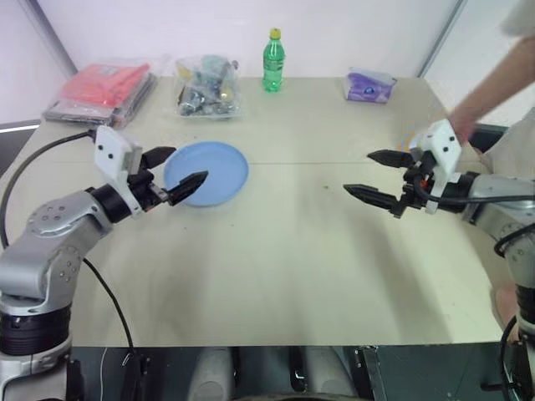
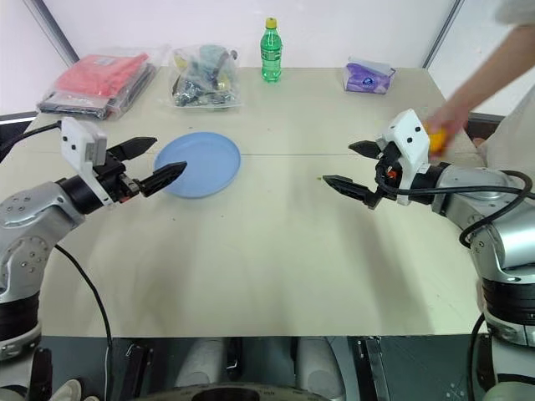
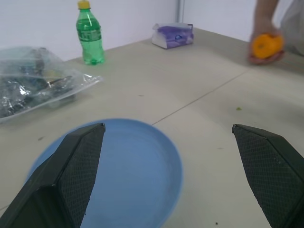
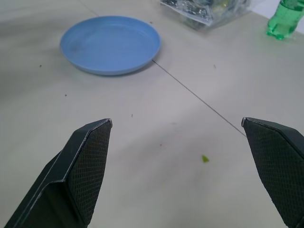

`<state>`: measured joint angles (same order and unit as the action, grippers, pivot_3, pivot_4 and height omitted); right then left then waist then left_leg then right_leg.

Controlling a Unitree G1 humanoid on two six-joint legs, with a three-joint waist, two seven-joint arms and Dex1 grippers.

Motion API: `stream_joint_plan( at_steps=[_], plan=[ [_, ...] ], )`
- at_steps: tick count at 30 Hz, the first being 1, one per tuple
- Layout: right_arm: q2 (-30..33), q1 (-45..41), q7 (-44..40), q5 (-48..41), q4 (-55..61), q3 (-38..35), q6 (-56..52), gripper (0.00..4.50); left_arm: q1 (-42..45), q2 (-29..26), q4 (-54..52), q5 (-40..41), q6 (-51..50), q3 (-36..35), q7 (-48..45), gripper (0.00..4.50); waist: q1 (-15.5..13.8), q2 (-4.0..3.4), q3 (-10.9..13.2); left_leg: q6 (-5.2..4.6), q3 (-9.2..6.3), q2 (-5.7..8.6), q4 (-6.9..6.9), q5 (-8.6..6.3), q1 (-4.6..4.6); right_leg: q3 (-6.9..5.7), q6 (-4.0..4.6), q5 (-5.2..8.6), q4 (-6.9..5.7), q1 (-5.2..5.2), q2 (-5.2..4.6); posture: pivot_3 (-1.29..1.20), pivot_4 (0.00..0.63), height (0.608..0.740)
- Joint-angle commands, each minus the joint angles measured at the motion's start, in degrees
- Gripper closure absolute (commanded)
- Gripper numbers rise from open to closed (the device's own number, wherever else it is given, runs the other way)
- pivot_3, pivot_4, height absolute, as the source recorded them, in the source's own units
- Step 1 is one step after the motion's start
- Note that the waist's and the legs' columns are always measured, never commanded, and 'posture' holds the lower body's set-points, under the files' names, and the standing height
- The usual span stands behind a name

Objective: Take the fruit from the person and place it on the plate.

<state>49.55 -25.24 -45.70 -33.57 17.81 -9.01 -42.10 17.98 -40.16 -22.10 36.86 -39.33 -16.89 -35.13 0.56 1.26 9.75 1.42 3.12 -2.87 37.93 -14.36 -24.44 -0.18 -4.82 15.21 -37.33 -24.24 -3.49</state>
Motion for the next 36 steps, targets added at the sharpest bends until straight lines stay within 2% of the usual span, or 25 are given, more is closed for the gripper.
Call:
stream_joint_plan(
  at_steps=[1, 18, 36],
  plan=[
    [-0.3, -1.7, -0.2, -0.1, 0.9, -0.2, 0.6, 0.03, 0.0, -1.0, -0.5, 1.3, 0.7, -3.4, -0.3, 0.00, 0.0, 0.00, 0.0, 0.00, 0.00, 0.00, 0.00, 0.00, 0.00, 0.00, 0.00, 0.00, 0.00, 0.00, 0.00, 0.00, 0.150, 0.731],
    [-0.3, -2.9, -1.5, 0.6, 0.6, 0.5, 0.3, 0.03, -4.1, -4.4, -1.4, 3.6, -0.5, -5.8, -4.5, 0.00, 0.1, 0.00, 0.0, 0.00, 0.00, -0.01, 0.00, 0.00, 0.00, 0.00, 0.00, 0.00, -0.01, 0.00, -0.01, 0.00, 0.150, 0.731],
    [-0.4, -4.7, -3.9, 2.8, -2.7, 1.9, 2.4, 0.03, -4.0, -2.6, -2.8, 3.0, 0.8, -5.1, -1.5, 0.00, 0.0, 0.00, 0.0, 0.00, 0.01, -0.01, 0.00, 0.00, 0.01, 0.00, 0.01, 0.00, -0.02, 0.00, -0.01, 0.00, 0.150, 0.731]
  ],
)
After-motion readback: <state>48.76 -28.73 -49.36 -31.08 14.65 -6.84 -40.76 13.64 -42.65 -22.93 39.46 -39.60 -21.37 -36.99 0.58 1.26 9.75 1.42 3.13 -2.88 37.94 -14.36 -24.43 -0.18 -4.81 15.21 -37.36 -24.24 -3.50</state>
